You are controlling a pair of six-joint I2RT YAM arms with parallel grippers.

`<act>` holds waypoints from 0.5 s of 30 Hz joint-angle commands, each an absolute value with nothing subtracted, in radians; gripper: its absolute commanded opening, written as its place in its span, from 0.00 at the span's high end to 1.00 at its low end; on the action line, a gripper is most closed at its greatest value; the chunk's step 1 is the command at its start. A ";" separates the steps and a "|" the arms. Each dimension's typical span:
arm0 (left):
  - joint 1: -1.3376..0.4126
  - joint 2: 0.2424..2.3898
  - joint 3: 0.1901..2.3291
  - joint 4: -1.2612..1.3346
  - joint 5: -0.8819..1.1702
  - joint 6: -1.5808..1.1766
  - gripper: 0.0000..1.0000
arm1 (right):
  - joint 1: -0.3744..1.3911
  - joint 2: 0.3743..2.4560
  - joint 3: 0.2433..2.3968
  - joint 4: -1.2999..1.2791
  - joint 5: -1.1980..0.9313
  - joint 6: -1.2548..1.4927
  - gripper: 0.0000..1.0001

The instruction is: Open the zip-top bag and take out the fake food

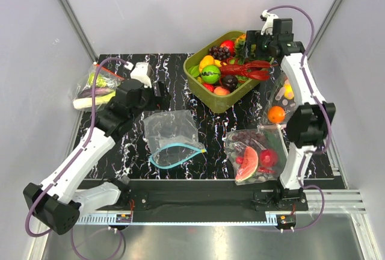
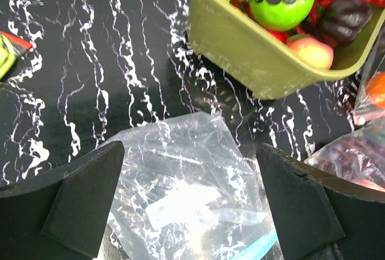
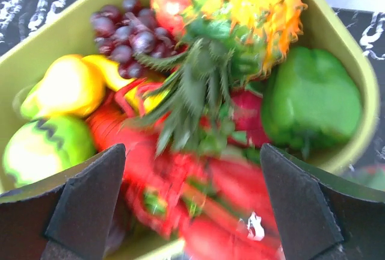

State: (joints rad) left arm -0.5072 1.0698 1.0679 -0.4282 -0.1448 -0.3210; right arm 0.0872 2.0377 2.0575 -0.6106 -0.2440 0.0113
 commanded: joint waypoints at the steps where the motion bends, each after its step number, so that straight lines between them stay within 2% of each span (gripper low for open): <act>1: -0.500 1.058 1.131 -0.416 -0.181 -0.310 0.01 | 0.092 1.809 1.991 -0.514 -0.241 -0.029 0.00; 5: -0.502 1.040 1.147 -0.425 -0.216 -0.311 0.01 | 0.092 1.682 1.901 -0.511 -0.235 -0.006 0.00; 11: -0.502 1.020 1.187 -0.465 -0.304 -0.316 0.01 | 0.091 1.381 1.582 -0.355 -0.264 0.113 0.00; 15: -0.500 0.996 1.193 -0.471 -0.339 -0.314 0.01 | 0.092 1.255 1.409 -0.339 -0.252 0.156 0.00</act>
